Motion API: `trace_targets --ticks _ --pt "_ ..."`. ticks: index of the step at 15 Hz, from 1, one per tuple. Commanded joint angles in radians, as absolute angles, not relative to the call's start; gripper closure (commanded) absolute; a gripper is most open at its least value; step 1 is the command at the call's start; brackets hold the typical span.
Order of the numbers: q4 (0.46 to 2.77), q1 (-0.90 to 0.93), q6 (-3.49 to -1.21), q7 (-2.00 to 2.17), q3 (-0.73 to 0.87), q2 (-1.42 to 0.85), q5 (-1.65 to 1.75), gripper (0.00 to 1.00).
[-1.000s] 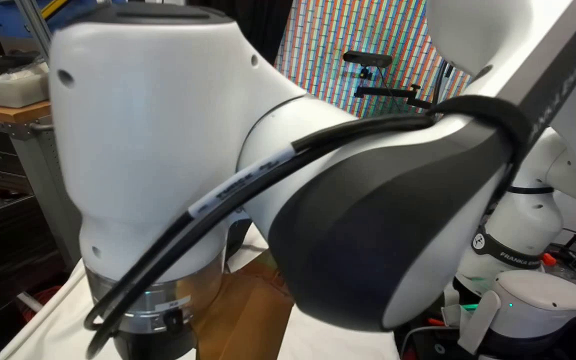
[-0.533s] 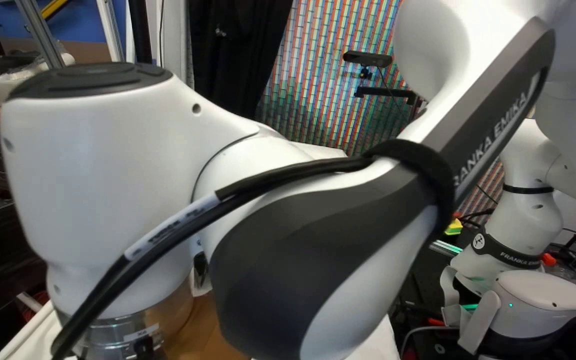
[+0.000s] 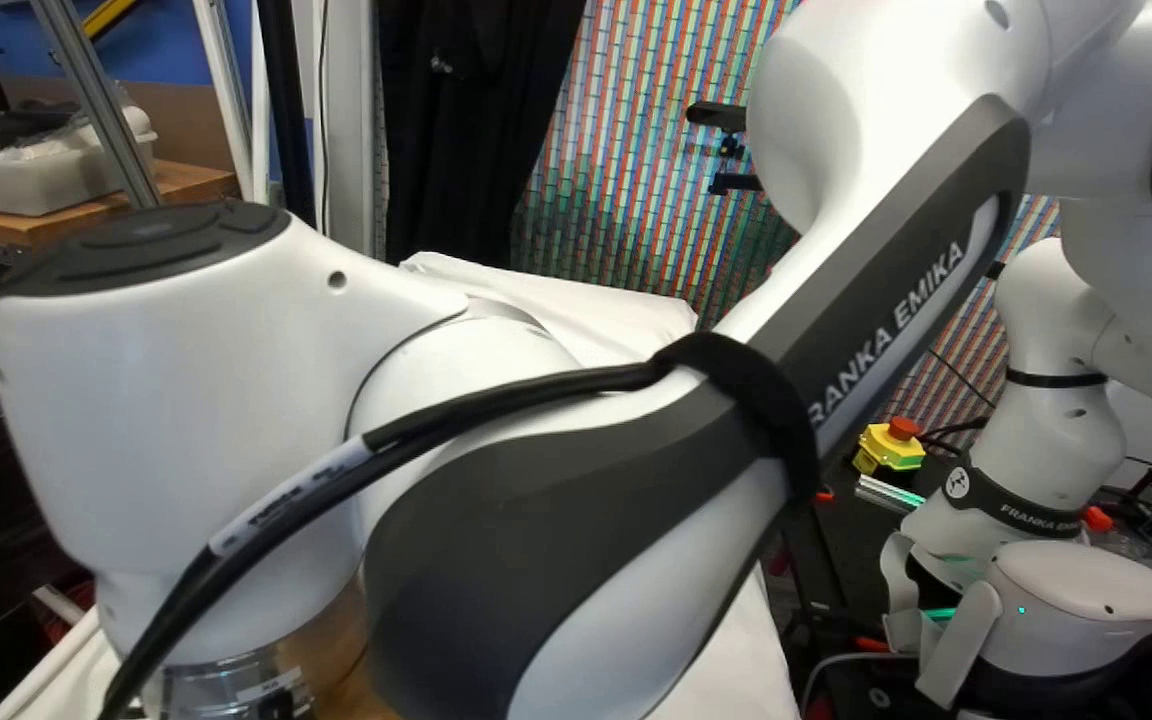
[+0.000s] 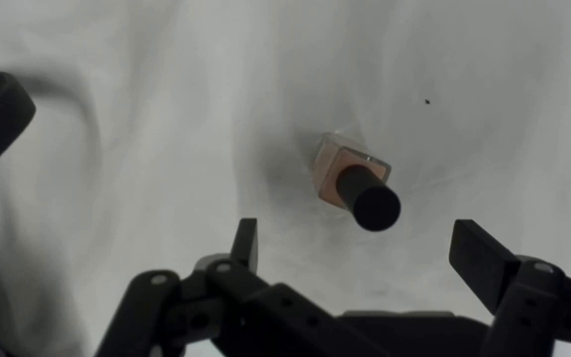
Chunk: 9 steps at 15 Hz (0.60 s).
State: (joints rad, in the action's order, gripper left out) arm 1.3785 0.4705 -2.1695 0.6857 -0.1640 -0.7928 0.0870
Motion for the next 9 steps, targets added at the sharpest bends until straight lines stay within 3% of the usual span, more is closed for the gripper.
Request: trace_targets --ticks 1,9 --pt "1.345 0.495 -2.152 0.691 -0.143 -0.813 0.062 0.0" --pt "1.329 0.505 -2.146 0.696 -0.138 -0.86 0.06 0.0"
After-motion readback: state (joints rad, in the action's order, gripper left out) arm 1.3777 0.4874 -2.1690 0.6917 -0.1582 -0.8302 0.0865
